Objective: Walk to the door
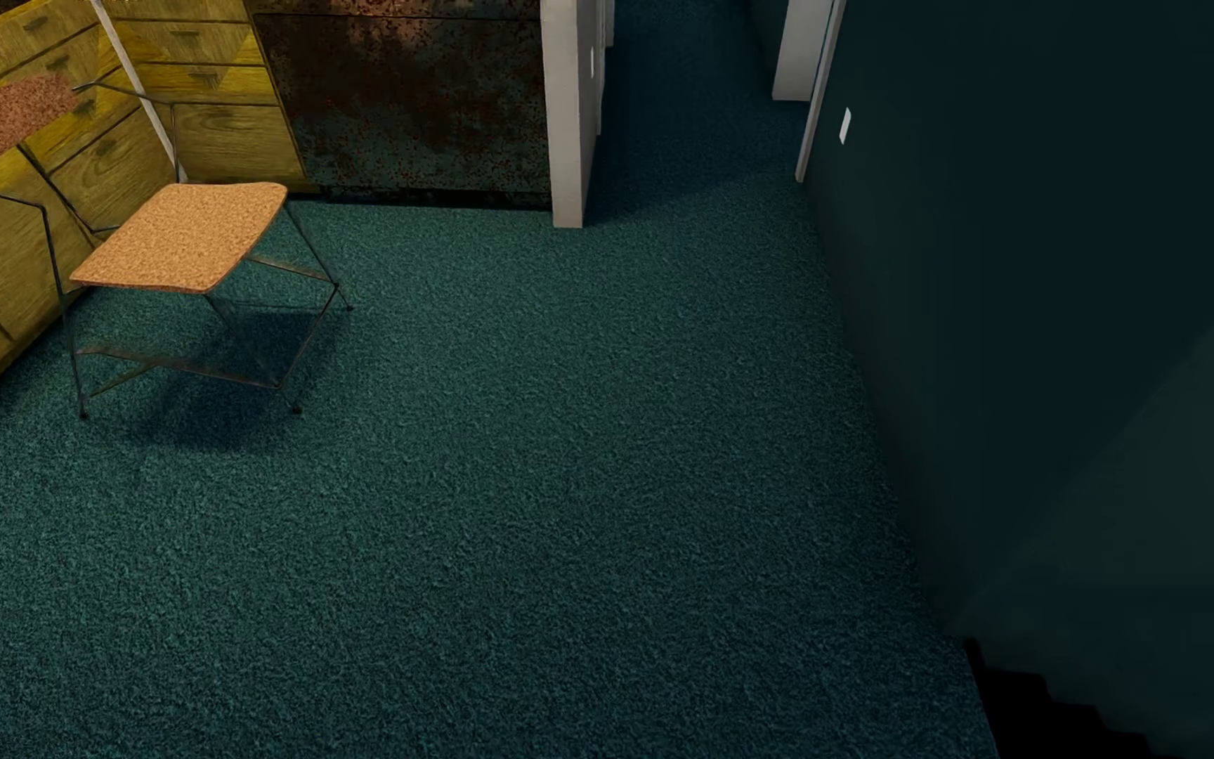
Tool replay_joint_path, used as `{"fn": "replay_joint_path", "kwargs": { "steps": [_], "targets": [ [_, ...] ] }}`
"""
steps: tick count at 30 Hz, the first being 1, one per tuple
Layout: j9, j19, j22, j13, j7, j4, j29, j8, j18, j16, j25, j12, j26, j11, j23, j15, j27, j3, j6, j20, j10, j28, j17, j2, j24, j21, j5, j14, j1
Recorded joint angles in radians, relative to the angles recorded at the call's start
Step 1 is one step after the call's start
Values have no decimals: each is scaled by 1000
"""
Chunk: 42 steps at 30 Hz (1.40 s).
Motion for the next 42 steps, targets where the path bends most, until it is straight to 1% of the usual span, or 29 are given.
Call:
{"fn": "replay_joint_path", "kwargs": {
  "steps": [1, 2, 4, 5, 7, 8, 9, 11, 12, 14, 15, 17, 18, 19, 20, 21, 22, 24, 25, 27, 28, 30, 32, 33, 35, 37, 39, 40, 42],
  "targets": [
    [15, 0, 6, -6, 0, -17, 0, 0, 0, -4, 0, 10, 0, 1, -52, -53, 0, 3, -8, -31, -147, 0, -11, 76, 0, -88, -7, -15, -25],
    [28, 0, 14, -10, 0, -33, 0, 0, 0, -7, 0, 5, 0, -5, -100, -82, 0, 4, -12, -72, -328, 0, -19, 133, 0, -167, -8, 18, -31],
    [30, 0, 13, -23, 0, -46, 0, 0, 0, -9, 0, -24, 0, 1, -158, -126, 0, 2, -16, -90, -647, 0, -22, 223, 0, -259, -9, 192, -34],
    [32, 0, -2, -31, 0, -50, 0, 0, 0, -6, 0, -40, 0, 1, -165, -135, 0, 5, -24, -55, -732, 0, -18, 260, 0, -266, -17, 260, -32],
    [57, 0, -47, -15, 0, -46, 0, 0, 0, 11, 0, -74, 0, -12, -160, -116, 0, 14, -43, 52, -675, 0, -4, 368, 0, -224, -47, 197, -29],
    [49, 0, -70, 11, 0, -46, 0, 0, 0, 16, 0, -91, 0, -23, -145, -68, 0, 19, -46, 115, -620, 0, 1, 398, 0, -181, -64, 211, -30],
    [37, 0, -84, 38, 0, -62, 0, 0, 0, 19, 0, -110, 0, -23, -107, 37, 0, 14, -54, 165, -579, 0, 12, 406, 0, -122, -85, 202, -29],
    [17, 0, -102, 85, 0, -92, 0, 0, 0, 27, 0, -149, 0, 211, 8, 353, 0, 14, -70, 269, -566, 0, 43, 251, 0, 55, -133, 85, 61],
    [0, 0, -115, 84, 0, -103, 0, 0, 0, 30, 0, -178, 0, 434, 53, 424, 0, 3, -75, 319, -585, 0, 54, 80, 0, 156, -130, 38, 88],
    [-11, 0, -160, 121, 0, -122, 0, 0, 0, 42, 0, -213, 0, 754, 77, 345, 0, -91, -54, 399, -649, 0, 59, -181, 0, 236, -94, -2, 175],
    [-18, 0, -197, 157, 0, -121, 0, 0, 0, 46, 0, -217, 0, 785, 66, 329, 0, -137, -33, 443, -689, 0, 55, -283, 0, 231, -68, -5, 230],
    [-18, 0, -285, 215, 0, -112, 0, 0, 0, 54, 0, -205, 0, 569, 55, 427, 0, -201, -2, 524, -736, 0, 59, -402, 0, 228, -21, -13, 346],
    [-5, 0, -315, 225, 0, -120, 0, 0, 0, 58, 0, -202, 0, 377, 60, 498, 0, -227, -1, 551, -735, 0, 69, -415, 0, 233, -10, -35, 385],
    [14, 0, -328, 225, 0, -133, 0, 0, 0, 60, 0, -200, 0, 184, 68, 502, 0, -236, -7, 561, -741, 0, 79, -398, 0, 249, 0, -55, 443],
    [21, 0, -326, 218, 0, -148, 0, 0, 0, 58, 0, -198, 0, 30, 70, 379, 0, -233, -10, 555, -749, 0, 84, -387, 0, 257, 6, -75, 492],
    [21, 0, -312, 208, 0, -158, 0, 0, 0, 53, 0, -191, 0, -24, 64, 194, 0, -233, -11, 535, -747, 0, 84, -387, 0, 255, 5, -92, 532],
    [14, 0, -281, 193, 0, -163, 0, 0, 0, 45, 0, -182, 0, -19, 57, 171, 0, -226, -12, 498, -736, 0, 81, -426, 0, 237, -4, -98, 556],
    [-16, 0, -171, 154, 0, -123, 0, 0, 0, 21, 0, -144, 0, 42, 54, 393, 0, -247, 5, 374, -694, 0, 75, -471, 0, 175, 8, -29, 589],
    [-45, 0, -102, 141, 0, -89, 0, 0, 0, 9, 0, -122, 0, 82, 57, 443, 0, -244, 19, 275, -624, 0, 75, -486, 0, 130, 26, 68, 564],
    [-52, 0, 14, 94, 0, 23, 0, 0, 0, -9, 0, -86, 0, 96, 63, 368, 0, -226, 50, 69, -265, 0, 57, -389, 0, 68, 62, 340, 374],
    [-52, 0, 40, 58, 0, 35, 0, 0, 0, -11, 0, -79, 0, 85, 54, 313, 0, -192, 53, 3, -73, 0, 39, -340, 0, 41, 72, 320, 231],
    [-14, 0, 37, 3, 0, 22, 0, 0, 0, 1, 0, -54, 0, 36, 23, 185, 0, -67, 18, -29, 153, 0, 6, -172, 0, -41, 50, 117, 57],
    [16, 0, 17, -35, 0, -6, 0, 0, 0, 9, 0, -26, 0, -11, -39, 45, 0, 0, -10, 10, 46, 0, -23, -15, 0, -142, 19, 21, -60],
    [31, 0, 11, -49, 0, -21, 0, 0, 0, 9, 0, -28, 0, -20, -79, -27, 0, 3, -17, 13, -129, 0, -32, 58, 0, -194, 10, 20, -85],
    [56, 0, 2, -66, 0, -43, 0, 0, 0, 11, 0, -63, 0, -24, -143, -108, 0, 1, -13, 3, -550, 0, -40, 170, 0, -268, 12, 128, -59],
    [69, 0, -25, -76, 0, -47, 0, 0, 0, 11, 0, -102, 0, -15, -163, -146, 0, -20, -11, 52, -747, 0, -29, 257, 0, -258, 8, 214, -43],
    [83, 0, -51, -36, 0, -54, 0, 0, 0, 22, 0, -150, 0, -24, -133, -122, 0, -24, -24, 103, -653, 0, -6, 357, 0, -193, -17, 176, -58],
    [66, 0, -70, 3, 0, -59, 0, 0, 0, 25, 0, -162, 0, -32, -99, -61, 0, -10, -31, 144, -610, 0, 9, 382, 0, -136, -37, 203, -56],
    [26, 0, -95, 91, 0, -87, 0, 0, 0, 29, 0, -176, 0, 80, 11, 216, 0, -3, -54, 231, -567, 0, 45, 320, 0, 17, -87, 147, -7]
  ]
}}
